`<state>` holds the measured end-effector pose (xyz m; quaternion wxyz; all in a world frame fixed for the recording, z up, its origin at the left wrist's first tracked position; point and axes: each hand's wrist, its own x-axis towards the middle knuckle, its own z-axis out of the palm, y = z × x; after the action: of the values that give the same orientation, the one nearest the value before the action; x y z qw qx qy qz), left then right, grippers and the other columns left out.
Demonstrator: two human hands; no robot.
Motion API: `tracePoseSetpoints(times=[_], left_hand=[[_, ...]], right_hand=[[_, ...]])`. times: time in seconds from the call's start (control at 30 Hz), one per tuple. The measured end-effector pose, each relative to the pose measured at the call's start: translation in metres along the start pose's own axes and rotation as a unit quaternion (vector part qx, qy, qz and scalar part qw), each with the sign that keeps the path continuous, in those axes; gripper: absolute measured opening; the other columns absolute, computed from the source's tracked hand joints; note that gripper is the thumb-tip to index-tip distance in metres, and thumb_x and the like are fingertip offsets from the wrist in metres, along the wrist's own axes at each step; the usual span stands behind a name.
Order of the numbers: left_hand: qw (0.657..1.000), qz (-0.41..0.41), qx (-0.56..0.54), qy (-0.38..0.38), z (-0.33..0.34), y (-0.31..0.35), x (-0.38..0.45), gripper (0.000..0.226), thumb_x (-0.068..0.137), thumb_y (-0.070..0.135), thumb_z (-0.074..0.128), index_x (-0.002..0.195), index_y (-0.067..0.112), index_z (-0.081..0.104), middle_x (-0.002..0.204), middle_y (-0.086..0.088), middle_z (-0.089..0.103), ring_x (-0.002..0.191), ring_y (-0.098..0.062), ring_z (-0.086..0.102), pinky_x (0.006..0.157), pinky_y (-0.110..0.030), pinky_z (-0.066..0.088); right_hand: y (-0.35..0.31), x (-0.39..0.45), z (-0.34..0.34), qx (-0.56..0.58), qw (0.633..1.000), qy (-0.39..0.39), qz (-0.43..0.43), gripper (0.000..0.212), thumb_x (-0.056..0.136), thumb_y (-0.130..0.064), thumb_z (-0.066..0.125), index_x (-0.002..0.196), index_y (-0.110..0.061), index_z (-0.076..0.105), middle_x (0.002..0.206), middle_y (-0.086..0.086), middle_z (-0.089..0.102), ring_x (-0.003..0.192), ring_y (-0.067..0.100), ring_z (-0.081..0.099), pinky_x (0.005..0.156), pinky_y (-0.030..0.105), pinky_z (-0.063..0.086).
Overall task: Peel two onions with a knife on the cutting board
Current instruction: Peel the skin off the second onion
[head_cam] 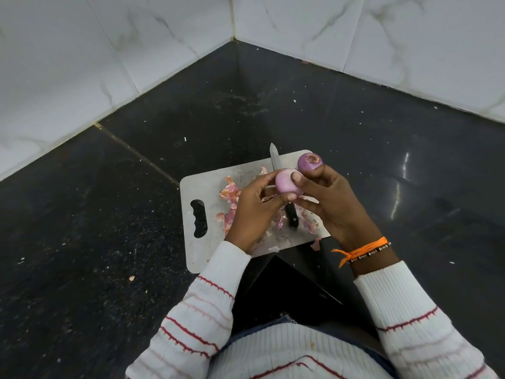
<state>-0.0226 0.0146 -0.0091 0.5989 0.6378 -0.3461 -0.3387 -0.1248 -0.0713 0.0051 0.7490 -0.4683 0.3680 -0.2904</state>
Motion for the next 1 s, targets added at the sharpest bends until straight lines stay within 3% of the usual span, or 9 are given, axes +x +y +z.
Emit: tracePoseSetpoints(times=[0.07, 0.2, 0.33, 0.43, 0.63, 0.8, 0.87, 1.0], left_hand=[[1.0, -0.011, -0.017, -0.007, -0.0017, -0.0003, 0.0006, 0.032, 0.086, 0.007, 0.065, 0.111, 0.026, 0.061, 0.101, 0.01, 0.066, 0.089, 0.002, 0.064, 0.076, -0.015, 0.053], [0.999, -0.038, -0.033, -0.014, -0.0022, -0.0022, 0.0019, 0.034, 0.09, 0.014, 0.061, 0.124, 0.014, 0.06, 0.115, -0.002, 0.067, 0.107, -0.014, 0.063, 0.093, -0.027, 0.052], [1.0, -0.023, -0.018, -0.008, -0.0005, -0.0016, 0.0017, 0.034, 0.09, 0.015, 0.061, 0.123, 0.017, 0.059, 0.115, -0.001, 0.066, 0.105, -0.011, 0.063, 0.09, -0.023, 0.053], [1.0, -0.014, 0.004, -0.017, -0.0001, -0.0025, 0.0019, 0.032, 0.09, 0.014, 0.061, 0.121, 0.02, 0.06, 0.114, 0.0, 0.067, 0.104, -0.009, 0.063, 0.089, -0.022, 0.053], [0.999, -0.033, 0.012, -0.023, -0.0014, -0.0031, 0.0004, 0.031, 0.092, 0.014, 0.057, 0.123, 0.017, 0.058, 0.11, -0.001, 0.064, 0.098, -0.009, 0.06, 0.085, -0.024, 0.052], [0.999, -0.04, 0.017, -0.02, 0.0009, -0.0008, 0.0006, 0.032, 0.093, 0.016, 0.056, 0.125, 0.015, 0.057, 0.113, -0.004, 0.064, 0.104, -0.016, 0.06, 0.092, -0.032, 0.051], [0.999, -0.033, 0.018, -0.018, 0.0008, -0.0014, 0.0012, 0.033, 0.093, 0.016, 0.057, 0.125, 0.014, 0.058, 0.116, -0.006, 0.065, 0.107, -0.017, 0.061, 0.094, -0.031, 0.051], [0.999, -0.032, 0.023, -0.028, -0.0024, -0.0031, 0.0013, 0.034, 0.094, 0.017, 0.056, 0.127, 0.014, 0.057, 0.118, -0.004, 0.065, 0.11, -0.015, 0.06, 0.094, -0.026, 0.05]], right_hand=[[-0.0007, -0.0007, 0.0, 0.012, 1.0, -0.006, -0.002, 0.005, 0.083, -0.009, 0.063, 0.085, -0.007, 0.059, 0.096, 0.01, 0.067, 0.073, 0.012, 0.07, 0.061, 0.023, 0.057], [-0.0006, 0.0, 0.0016, 0.001, 0.999, 0.029, -0.016, 0.016, 0.09, -0.014, 0.056, 0.075, -0.01, 0.059, 0.082, 0.004, 0.067, 0.069, 0.012, 0.067, 0.059, 0.02, 0.055], [-0.0014, 0.0003, 0.005, -0.017, 0.999, 0.031, 0.006, 0.015, 0.088, -0.024, 0.06, 0.092, -0.009, 0.06, 0.091, 0.004, 0.067, 0.072, 0.009, 0.068, 0.06, 0.022, 0.056], [0.0019, 0.0011, 0.0051, -0.045, 0.999, 0.021, 0.009, 0.03, 0.082, -0.02, 0.067, 0.109, -0.009, 0.057, 0.107, 0.011, 0.06, 0.081, 0.011, 0.067, 0.062, 0.022, 0.055], [0.0008, -0.0004, 0.0021, -0.015, 1.0, 0.0, 0.01, 0.004, 0.086, -0.013, 0.061, 0.087, -0.011, 0.063, 0.094, 0.007, 0.064, 0.072, 0.008, 0.067, 0.062, 0.022, 0.056], [0.0001, -0.002, 0.0052, -0.022, 0.999, 0.03, -0.013, 0.015, 0.091, -0.019, 0.055, 0.082, -0.009, 0.063, 0.092, 0.006, 0.067, 0.07, 0.009, 0.069, 0.06, 0.021, 0.056], [0.0007, -0.003, 0.0076, -0.039, 0.999, 0.027, -0.015, 0.014, 0.087, -0.023, 0.06, 0.09, -0.009, 0.063, 0.091, 0.003, 0.067, 0.073, 0.009, 0.069, 0.063, 0.022, 0.056], [0.001, -0.0025, 0.0064, -0.06, 0.998, 0.017, -0.031, 0.014, 0.08, -0.015, 0.069, 0.093, -0.01, 0.065, 0.081, -0.001, 0.068, 0.074, 0.011, 0.069, 0.062, 0.021, 0.055]])
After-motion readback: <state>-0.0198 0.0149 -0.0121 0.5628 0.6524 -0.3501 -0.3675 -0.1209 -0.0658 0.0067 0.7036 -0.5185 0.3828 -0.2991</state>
